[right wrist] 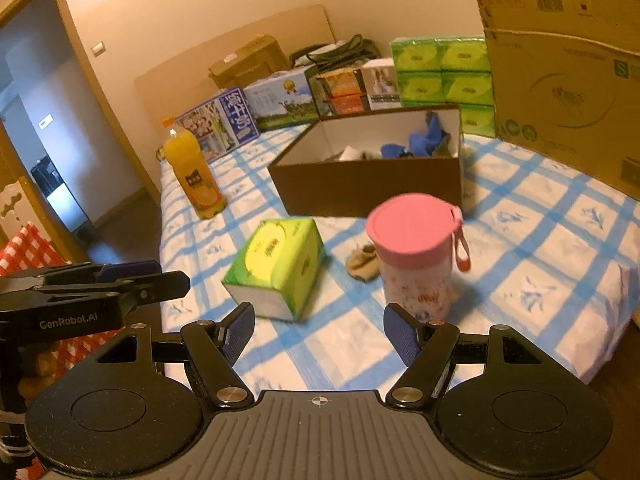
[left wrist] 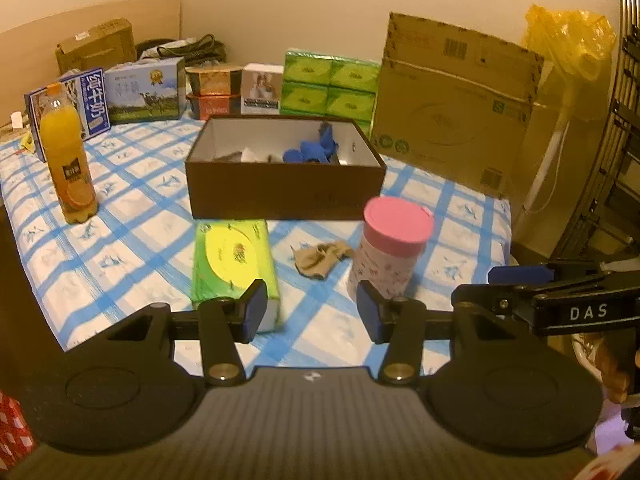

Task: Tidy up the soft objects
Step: 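Move both tools back from the box toward the pink cup, then grasp the cream fuzzy hair tie beside the pink cup with the right tool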

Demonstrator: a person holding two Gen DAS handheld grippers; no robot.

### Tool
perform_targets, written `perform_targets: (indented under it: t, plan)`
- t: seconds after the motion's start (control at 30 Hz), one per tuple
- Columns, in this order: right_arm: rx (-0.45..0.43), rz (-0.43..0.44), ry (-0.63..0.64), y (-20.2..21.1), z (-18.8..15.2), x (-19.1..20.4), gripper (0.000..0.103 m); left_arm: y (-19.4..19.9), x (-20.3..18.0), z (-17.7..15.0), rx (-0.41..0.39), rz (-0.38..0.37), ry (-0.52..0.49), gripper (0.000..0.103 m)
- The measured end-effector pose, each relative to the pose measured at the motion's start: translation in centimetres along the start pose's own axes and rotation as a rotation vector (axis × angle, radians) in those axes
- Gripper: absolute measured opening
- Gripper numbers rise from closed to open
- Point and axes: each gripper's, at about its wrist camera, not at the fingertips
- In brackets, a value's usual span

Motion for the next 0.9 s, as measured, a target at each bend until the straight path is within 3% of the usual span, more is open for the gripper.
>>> perform_targets:
  t: [0.9]
  plan:
    - [0.08, -0.181, -0.046, -2.5, -5.1, -4.0, 0.071, -5.9, -4.1, -4.3, 0.142, -0.032, -0.077, 0.046]
Point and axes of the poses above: each gripper's, at about its wrist camera, not at the fingertips, and y roughly against the way its jaws point, x to its left, z to its top, and after that the axes turned 5 degrees about z, right-handed
